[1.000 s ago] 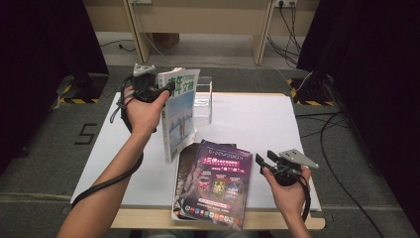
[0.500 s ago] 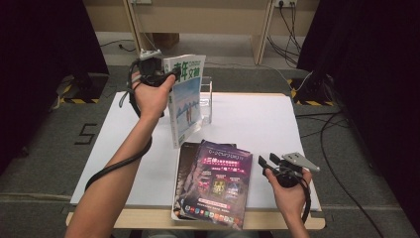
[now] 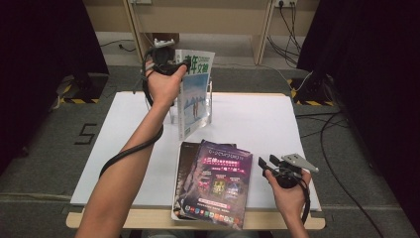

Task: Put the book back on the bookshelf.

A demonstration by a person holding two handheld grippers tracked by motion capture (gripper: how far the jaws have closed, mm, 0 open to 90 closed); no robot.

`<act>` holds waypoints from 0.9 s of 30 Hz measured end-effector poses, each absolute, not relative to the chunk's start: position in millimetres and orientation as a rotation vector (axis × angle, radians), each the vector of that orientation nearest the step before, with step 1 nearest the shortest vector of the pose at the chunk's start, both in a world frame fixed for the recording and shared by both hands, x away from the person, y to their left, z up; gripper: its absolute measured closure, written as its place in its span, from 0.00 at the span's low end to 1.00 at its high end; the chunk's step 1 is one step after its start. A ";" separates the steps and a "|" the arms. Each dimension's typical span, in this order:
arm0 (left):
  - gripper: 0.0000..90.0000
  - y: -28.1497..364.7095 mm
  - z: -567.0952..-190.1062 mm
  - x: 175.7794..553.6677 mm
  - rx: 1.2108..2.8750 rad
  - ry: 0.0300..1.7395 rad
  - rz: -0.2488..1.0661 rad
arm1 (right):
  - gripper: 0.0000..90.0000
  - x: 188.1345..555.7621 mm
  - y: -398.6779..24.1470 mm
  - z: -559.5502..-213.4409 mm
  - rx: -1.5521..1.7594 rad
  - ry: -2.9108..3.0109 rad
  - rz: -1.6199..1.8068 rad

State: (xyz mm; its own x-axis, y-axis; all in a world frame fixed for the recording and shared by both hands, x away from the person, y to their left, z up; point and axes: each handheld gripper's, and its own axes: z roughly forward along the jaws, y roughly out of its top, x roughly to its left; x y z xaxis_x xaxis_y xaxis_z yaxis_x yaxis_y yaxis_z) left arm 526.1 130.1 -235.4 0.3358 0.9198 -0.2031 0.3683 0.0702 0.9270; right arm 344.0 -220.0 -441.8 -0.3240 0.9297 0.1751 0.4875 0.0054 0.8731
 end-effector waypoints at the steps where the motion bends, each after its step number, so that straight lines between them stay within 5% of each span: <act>1: 0.82 127.8 -234.3 528.3 1.507 1.225 0.628 | 0.57 344.0 -219.8 -441.7 1.457 1.830 1.275; 16: 0.82 110.3 -240.5 554.9 1.524 1.241 0.713 | 0.58 345.1 -220.7 -448.3 1.456 1.841 1.270; 27: 0.82 101.0 -201.8 515.0 1.499 1.120 0.691 | 0.58 346.1 -218.1 -450.7 1.454 1.852 1.262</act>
State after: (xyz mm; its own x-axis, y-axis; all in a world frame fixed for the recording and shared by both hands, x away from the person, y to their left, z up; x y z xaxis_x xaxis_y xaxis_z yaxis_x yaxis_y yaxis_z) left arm 515.0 101.0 -201.8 0.3856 0.9113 -0.1444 0.2803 0.0334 0.9593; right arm 346.1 -218.1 -450.7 -0.3314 0.9277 0.1719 0.4997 0.0181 0.8660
